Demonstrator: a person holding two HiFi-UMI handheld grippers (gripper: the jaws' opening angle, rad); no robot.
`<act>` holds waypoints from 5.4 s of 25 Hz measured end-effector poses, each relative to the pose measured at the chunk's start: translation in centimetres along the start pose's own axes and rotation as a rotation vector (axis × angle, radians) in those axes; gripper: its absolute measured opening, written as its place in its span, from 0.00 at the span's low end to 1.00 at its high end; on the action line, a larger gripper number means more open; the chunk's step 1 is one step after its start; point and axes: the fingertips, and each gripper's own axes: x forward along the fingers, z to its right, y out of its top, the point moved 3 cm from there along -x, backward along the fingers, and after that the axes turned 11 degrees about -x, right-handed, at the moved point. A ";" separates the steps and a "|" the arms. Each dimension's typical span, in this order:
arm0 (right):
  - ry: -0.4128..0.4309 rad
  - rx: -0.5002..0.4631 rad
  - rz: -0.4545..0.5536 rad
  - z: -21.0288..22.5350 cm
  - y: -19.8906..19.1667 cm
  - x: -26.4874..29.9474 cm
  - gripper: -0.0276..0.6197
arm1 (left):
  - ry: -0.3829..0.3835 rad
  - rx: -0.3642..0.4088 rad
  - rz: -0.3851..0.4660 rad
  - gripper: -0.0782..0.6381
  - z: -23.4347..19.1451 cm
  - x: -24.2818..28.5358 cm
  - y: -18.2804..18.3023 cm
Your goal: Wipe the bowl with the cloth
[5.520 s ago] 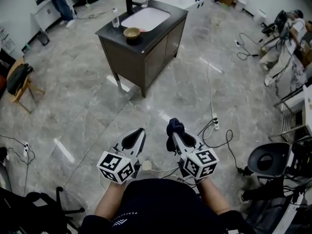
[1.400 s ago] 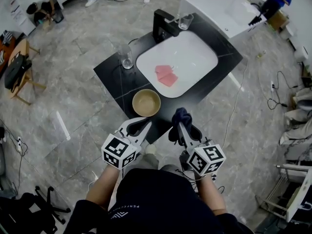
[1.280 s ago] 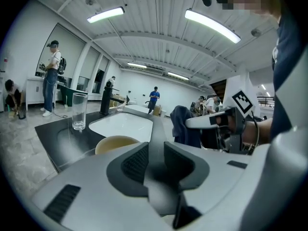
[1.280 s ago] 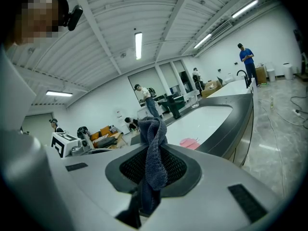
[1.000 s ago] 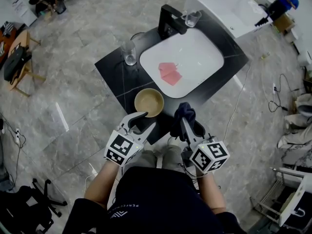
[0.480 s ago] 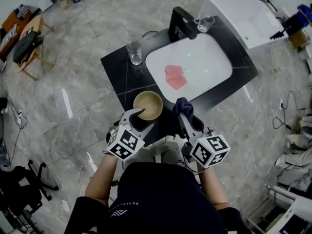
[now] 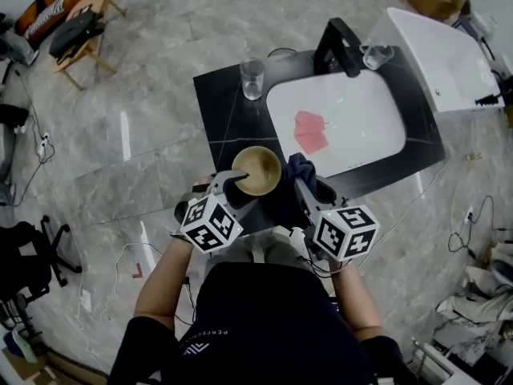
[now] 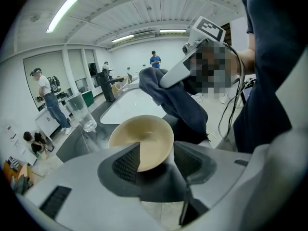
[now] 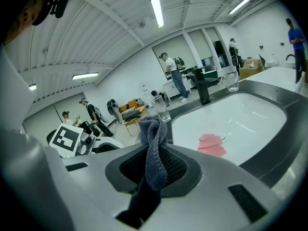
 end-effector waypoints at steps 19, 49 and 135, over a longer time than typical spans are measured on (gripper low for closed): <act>0.085 -0.067 -0.101 0.8 -0.2 2.3 0.15 | 0.037 0.139 -0.098 0.33 0.9 1.8 0.2; 0.107 -0.088 -0.011 -0.2 1.8 2.1 0.15 | 0.092 -0.086 0.083 0.13 -1.2 -0.7 3.3; 0.026 -0.388 0.433 -1.5 14.7 -3.3 0.15 | -0.652 -0.389 1.048 0.13 -1.1 -16.4 19.6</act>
